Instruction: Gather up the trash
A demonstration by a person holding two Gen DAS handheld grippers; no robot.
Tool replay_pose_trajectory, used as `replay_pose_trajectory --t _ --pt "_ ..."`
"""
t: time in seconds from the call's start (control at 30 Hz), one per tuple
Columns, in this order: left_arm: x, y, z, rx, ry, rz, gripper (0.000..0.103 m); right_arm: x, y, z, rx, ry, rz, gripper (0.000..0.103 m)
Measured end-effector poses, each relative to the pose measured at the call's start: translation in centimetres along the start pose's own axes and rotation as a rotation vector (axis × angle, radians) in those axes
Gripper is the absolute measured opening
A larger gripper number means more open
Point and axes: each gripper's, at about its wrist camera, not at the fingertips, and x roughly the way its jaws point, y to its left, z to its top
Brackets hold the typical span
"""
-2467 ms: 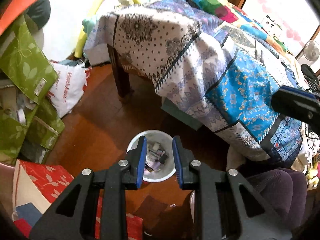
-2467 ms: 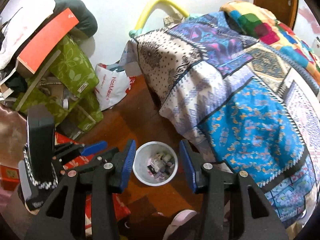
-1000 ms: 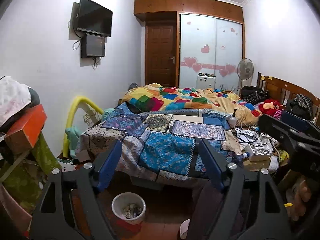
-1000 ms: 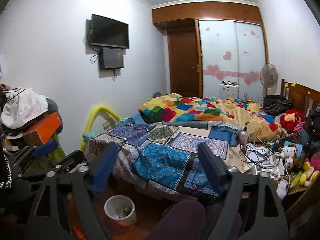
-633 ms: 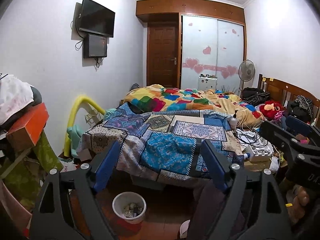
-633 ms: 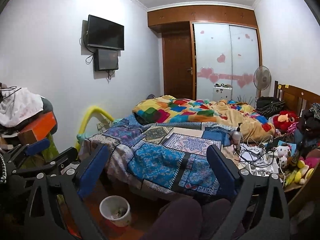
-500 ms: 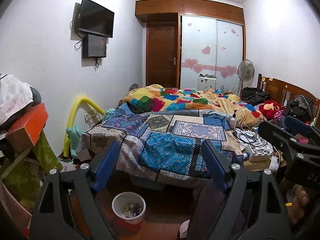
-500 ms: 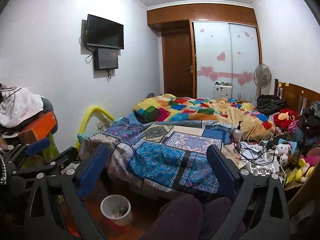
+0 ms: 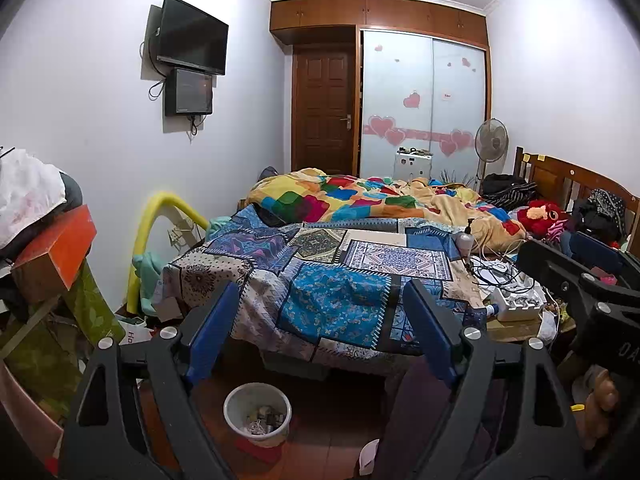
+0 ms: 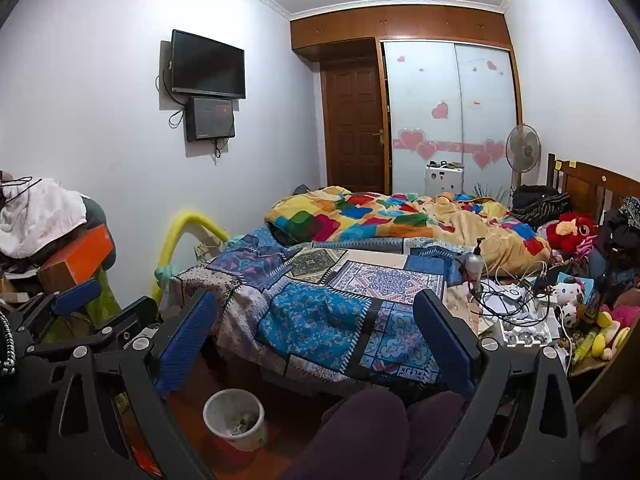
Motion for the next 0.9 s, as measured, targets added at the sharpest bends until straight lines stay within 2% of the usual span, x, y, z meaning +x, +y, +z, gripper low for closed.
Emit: replay_pose_trajectory --t 0.5,0.73,0.9 --pt "-0.25 -0.05 -0.22 -0.004 -0.005 -0.001 0.087 -0.34 0.20 0.10 -0.003 -0.006 0.000 0.098" --pt "-0.61 -0.11 -0.16 -0.012 -0.019 0.010 0.096 -0.40 0.28 0.06 -0.003 -0.004 -0.001 0.098" --pt "-0.66 -0.07 -0.17 -0.019 -0.023 0.012 0.099 -0.49 0.34 0.05 -0.003 -0.003 0.001 0.098"
